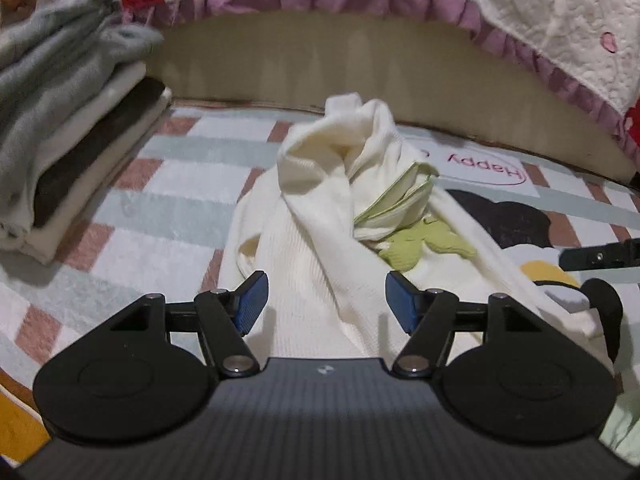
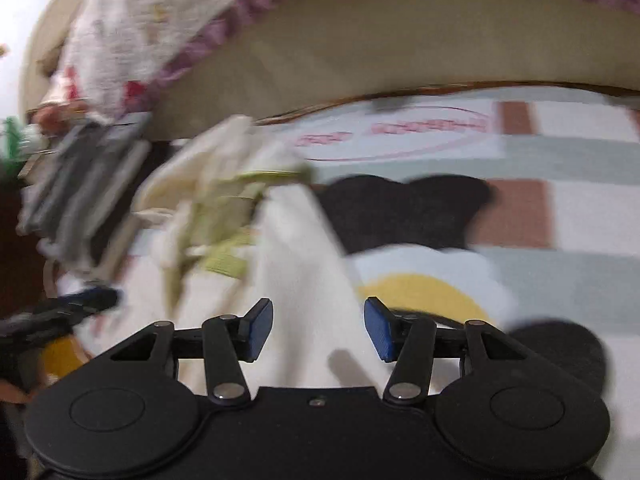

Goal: Fold clothes

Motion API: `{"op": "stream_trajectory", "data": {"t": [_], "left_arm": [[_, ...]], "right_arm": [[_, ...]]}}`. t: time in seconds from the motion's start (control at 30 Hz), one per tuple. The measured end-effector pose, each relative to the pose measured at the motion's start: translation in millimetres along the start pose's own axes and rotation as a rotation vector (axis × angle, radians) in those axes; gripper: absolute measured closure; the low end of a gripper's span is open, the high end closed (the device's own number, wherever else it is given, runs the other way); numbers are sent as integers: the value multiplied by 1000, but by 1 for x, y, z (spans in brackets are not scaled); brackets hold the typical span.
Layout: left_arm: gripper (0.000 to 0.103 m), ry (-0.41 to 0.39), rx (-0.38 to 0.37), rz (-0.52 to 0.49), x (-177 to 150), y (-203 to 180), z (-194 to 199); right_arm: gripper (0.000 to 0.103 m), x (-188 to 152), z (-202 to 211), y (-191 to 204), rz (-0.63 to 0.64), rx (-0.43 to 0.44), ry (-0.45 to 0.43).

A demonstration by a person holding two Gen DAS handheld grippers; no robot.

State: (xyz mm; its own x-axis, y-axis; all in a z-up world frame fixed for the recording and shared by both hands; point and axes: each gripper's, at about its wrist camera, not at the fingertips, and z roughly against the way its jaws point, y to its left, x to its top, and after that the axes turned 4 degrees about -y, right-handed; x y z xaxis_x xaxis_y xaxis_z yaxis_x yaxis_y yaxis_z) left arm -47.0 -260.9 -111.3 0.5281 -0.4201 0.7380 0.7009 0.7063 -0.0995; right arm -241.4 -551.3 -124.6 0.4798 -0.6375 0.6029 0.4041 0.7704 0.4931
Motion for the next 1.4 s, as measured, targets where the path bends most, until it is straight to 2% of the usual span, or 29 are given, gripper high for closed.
{"op": "stream_trajectory", "data": {"t": [0.07,0.17,0.27,0.4,0.5,0.57,0.6,0.63,0.7,0.73,0.8,0.9,1.0,1.03,1.1,1.17,1.23,1.3,1.37,1.4], "left_arm": [[39,29,-35,56,-3,5,-7],[39,51,-95,93,-5,5,-12],[39,60,-125,65,-6,-6,-15],[34,117,-129,31,-12,-18,-30],[34,173,-64,-37,-21,-24,-44],[38,206,-14,-90,-27,-28,-52],[48,214,5,-117,-29,-30,-55],[68,194,2,-141,-28,-34,-51],[92,140,37,-214,-23,-41,-42],[96,109,72,-255,-20,-43,-37],[96,55,148,-265,-7,-33,-24],[96,24,239,-147,9,3,-16],[97,0,362,-64,12,32,-13],[97,-3,385,-32,12,40,-12],[97,-7,363,42,12,50,-9],[97,-22,374,16,11,45,-7],[97,-44,404,-68,10,31,-9],[97,-62,406,-126,9,18,-10],[97,-73,397,-136,7,13,-7],[97,-83,402,-140,7,12,-5]], "right_arm": [[41,2,-14,8,18,36,2],[39,-6,-29,11,75,-20,30],[39,-10,-31,11,118,-56,37],[37,-5,-33,4,106,-27,27],[35,-4,-45,-4,90,-10,42],[34,-5,-54,-7,82,1,65],[34,-5,-56,-7,85,3,72],[34,-6,-56,-6,101,1,70],[34,-8,-54,-4,119,-5,68],[34,-8,-54,-3,125,-8,68],[34,-9,-52,-4,111,-5,70],[33,-10,-52,-6,96,0,71],[30,-12,-52,-3,109,-1,68],[26,-13,-52,-2,116,3,68],[22,-16,-53,1,138,7,65],[18,-20,-54,7,180,2,65],[11,-25,-55,13,222,-4,65],[9,-30,-56,20,272,-16,64],[10,-37,-58,30,353,-58,61],[18,-41,-57,35,399,-83,55]]}}
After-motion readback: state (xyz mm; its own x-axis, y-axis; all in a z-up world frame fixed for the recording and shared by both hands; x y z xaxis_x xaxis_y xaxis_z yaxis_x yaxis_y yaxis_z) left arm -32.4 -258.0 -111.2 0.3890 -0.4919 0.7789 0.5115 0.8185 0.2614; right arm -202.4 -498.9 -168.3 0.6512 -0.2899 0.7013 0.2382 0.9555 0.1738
